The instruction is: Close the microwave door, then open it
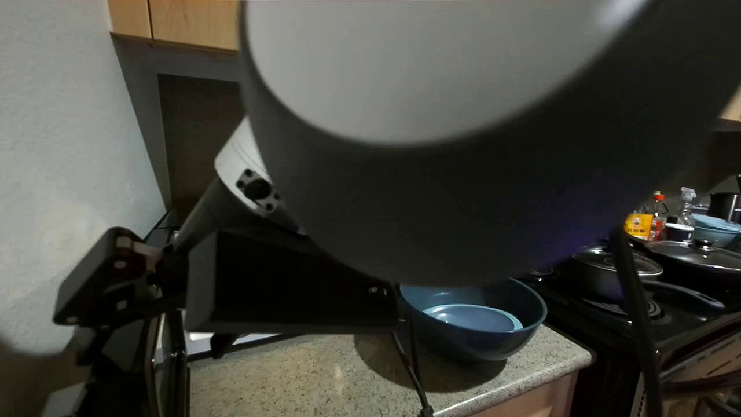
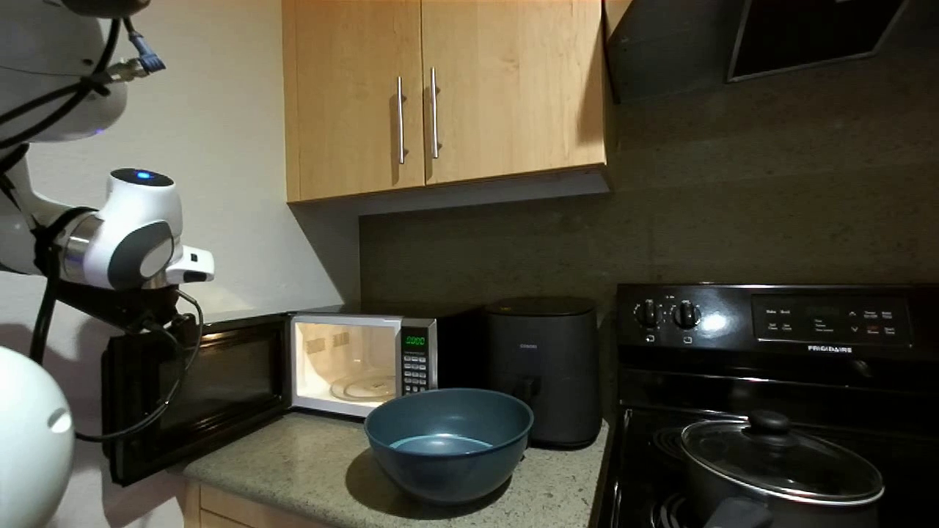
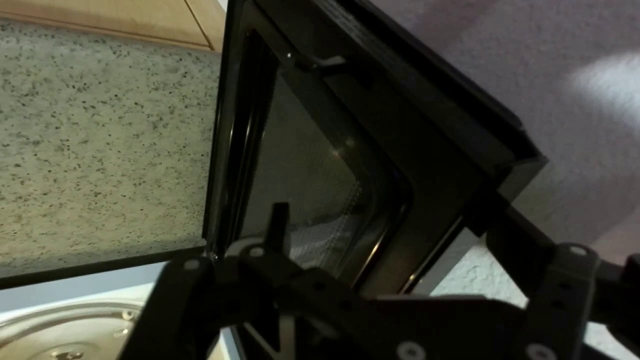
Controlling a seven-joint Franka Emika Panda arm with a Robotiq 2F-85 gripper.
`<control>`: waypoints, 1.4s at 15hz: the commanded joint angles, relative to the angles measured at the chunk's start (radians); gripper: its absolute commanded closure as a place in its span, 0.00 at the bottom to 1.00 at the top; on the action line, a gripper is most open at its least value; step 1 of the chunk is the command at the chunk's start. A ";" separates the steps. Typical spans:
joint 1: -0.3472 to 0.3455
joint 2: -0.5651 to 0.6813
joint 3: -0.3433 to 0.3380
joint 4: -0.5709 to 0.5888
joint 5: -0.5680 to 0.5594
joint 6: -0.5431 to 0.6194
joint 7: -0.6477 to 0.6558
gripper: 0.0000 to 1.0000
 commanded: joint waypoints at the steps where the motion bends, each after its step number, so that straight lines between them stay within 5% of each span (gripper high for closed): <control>1: 0.080 -0.065 -0.152 -0.070 -0.259 0.063 0.260 0.00; 5: 0.204 -0.128 -0.405 -0.052 -0.609 0.002 0.559 0.00; 7: 0.207 -0.139 -0.449 -0.003 -0.785 -0.059 0.716 0.00; 10: 0.206 -0.155 -0.416 0.029 -0.974 -0.163 0.942 0.00; 11: 0.187 -0.135 -0.434 0.026 -0.890 -0.100 0.816 0.00; 14: 0.207 -0.142 -0.417 0.034 -0.939 -0.142 0.902 0.00; 21: 0.214 -0.111 -0.403 0.023 -0.860 -0.069 0.834 0.00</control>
